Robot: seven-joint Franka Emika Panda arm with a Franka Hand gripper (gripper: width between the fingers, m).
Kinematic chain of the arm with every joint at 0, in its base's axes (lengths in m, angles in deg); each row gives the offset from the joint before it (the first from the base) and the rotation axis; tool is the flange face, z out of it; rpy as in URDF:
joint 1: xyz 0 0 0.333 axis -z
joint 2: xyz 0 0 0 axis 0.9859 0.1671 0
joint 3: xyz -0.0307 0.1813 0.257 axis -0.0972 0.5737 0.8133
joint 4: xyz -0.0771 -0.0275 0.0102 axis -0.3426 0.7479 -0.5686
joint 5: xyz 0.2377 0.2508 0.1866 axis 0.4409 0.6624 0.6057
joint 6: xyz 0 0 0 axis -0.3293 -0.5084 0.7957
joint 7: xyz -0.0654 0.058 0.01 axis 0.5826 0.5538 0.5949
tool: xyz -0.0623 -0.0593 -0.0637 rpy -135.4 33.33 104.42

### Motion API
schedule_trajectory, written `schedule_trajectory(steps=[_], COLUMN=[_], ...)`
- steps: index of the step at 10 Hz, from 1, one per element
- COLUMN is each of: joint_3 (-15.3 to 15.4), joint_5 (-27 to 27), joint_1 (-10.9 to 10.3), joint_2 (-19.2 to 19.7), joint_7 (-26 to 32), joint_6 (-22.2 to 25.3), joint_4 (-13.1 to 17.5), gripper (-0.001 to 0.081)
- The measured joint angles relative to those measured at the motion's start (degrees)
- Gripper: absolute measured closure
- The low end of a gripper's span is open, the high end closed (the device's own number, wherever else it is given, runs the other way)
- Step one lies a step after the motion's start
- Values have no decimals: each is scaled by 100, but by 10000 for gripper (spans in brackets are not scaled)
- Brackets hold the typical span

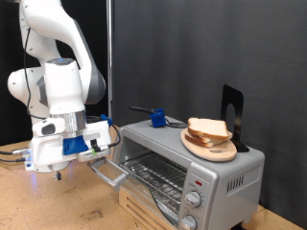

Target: Make a piece of toast with the oven

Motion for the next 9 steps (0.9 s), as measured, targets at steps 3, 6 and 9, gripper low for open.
schedule_trajectory(steps=[3,6,9], joint_3=[-86,-515,-668], joint_5=[528,2008,2071], joint_1=[-115,-605,-446], joint_2=[11,-146,-870], joint_7=[507,1704,1790], joint_6=[-257,-269,297], joint_4=[-86,-131,-88], gripper=[3,3,3])
